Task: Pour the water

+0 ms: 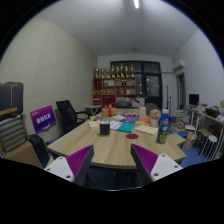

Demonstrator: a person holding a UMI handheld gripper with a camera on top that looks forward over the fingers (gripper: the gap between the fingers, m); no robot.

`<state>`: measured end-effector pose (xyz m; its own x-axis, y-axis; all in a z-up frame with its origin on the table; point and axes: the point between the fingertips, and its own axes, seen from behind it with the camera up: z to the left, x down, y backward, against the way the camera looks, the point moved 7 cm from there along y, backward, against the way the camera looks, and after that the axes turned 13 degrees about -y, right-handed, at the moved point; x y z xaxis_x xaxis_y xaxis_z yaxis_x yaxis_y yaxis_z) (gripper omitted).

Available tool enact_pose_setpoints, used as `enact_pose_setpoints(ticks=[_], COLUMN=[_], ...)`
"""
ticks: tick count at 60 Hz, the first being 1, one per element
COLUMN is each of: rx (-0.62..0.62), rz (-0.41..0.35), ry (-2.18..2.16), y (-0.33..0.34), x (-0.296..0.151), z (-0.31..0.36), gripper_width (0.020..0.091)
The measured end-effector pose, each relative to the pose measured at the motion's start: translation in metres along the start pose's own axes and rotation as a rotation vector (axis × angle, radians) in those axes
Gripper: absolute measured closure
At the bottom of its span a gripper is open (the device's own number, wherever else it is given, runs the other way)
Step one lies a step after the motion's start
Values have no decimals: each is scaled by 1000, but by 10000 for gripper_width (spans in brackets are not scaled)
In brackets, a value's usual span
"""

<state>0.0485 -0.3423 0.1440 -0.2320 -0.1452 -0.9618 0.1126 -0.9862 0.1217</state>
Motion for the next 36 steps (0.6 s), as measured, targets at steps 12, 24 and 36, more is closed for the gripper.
enact_pose_setpoints(ticks=[12,24,36], rx=[30,76,246], rz=[-11,-68,-137], ry=[-3,78,86], y=[-23,-78,-154], x=[-2,-24,-59], z=[-20,-77,-186], gripper_width=[281,294,293])
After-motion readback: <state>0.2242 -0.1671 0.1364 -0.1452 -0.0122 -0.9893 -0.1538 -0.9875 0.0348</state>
